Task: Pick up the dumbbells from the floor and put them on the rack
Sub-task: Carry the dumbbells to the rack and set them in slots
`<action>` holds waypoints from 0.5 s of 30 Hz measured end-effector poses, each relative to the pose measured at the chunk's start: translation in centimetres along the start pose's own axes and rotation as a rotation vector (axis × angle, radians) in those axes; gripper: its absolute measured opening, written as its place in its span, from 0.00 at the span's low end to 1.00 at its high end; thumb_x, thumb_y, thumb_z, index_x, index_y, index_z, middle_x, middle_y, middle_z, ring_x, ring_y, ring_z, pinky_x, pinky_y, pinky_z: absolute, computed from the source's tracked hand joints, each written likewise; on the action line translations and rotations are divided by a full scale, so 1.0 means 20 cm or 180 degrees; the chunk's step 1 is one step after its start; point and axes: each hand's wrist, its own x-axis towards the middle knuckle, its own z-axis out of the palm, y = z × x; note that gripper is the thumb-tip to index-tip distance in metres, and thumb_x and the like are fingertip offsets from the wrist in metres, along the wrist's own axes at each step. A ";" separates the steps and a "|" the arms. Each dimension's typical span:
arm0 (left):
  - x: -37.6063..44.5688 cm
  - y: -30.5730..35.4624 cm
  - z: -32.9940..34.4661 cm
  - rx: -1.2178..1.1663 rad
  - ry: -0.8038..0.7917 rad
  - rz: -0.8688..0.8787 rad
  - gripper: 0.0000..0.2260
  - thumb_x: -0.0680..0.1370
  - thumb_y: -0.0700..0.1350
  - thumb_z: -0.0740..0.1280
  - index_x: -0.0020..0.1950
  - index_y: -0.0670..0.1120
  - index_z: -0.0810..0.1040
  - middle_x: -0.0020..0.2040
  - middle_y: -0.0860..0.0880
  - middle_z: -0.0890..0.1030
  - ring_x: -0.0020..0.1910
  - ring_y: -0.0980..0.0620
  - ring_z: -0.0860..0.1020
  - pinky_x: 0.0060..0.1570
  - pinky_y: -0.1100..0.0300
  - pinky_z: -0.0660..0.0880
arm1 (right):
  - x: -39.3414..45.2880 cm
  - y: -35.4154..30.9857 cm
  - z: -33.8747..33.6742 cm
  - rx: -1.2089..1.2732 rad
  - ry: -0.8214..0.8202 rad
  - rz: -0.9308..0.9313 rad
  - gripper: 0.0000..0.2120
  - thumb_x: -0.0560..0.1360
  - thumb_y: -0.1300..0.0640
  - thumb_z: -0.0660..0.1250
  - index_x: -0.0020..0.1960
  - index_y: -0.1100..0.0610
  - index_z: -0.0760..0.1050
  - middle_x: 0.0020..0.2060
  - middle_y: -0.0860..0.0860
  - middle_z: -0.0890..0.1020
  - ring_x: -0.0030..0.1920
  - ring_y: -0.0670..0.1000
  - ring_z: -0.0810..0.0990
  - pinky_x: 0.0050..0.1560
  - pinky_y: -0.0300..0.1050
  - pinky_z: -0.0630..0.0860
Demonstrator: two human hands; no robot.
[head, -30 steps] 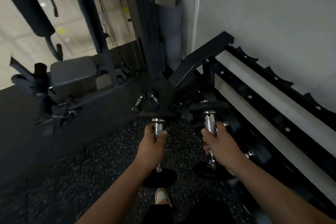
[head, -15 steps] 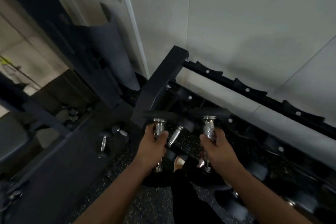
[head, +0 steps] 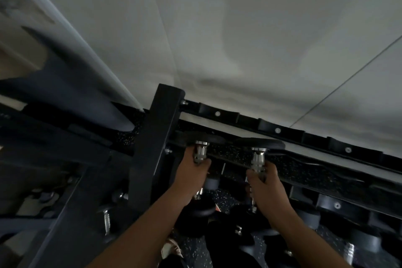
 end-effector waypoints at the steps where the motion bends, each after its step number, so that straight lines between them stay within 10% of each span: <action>1: 0.07 0.02 0.01 0.0021 -0.0039 -0.0024 0.17 0.77 0.43 0.68 0.63 0.55 0.70 0.43 0.47 0.79 0.39 0.49 0.78 0.37 0.54 0.73 | 0.04 -0.01 -0.01 0.0032 0.0063 0.0044 0.09 0.78 0.49 0.64 0.54 0.41 0.65 0.37 0.51 0.83 0.30 0.46 0.81 0.29 0.43 0.77; 15: 0.63 0.16 0.22 0.0383 -0.0277 0.0006 0.19 0.78 0.42 0.66 0.68 0.50 0.68 0.49 0.45 0.79 0.40 0.48 0.77 0.46 0.48 0.78 | 0.32 -0.01 -0.06 0.0136 0.0636 0.0412 0.13 0.78 0.49 0.63 0.60 0.46 0.64 0.41 0.54 0.83 0.39 0.55 0.82 0.36 0.49 0.76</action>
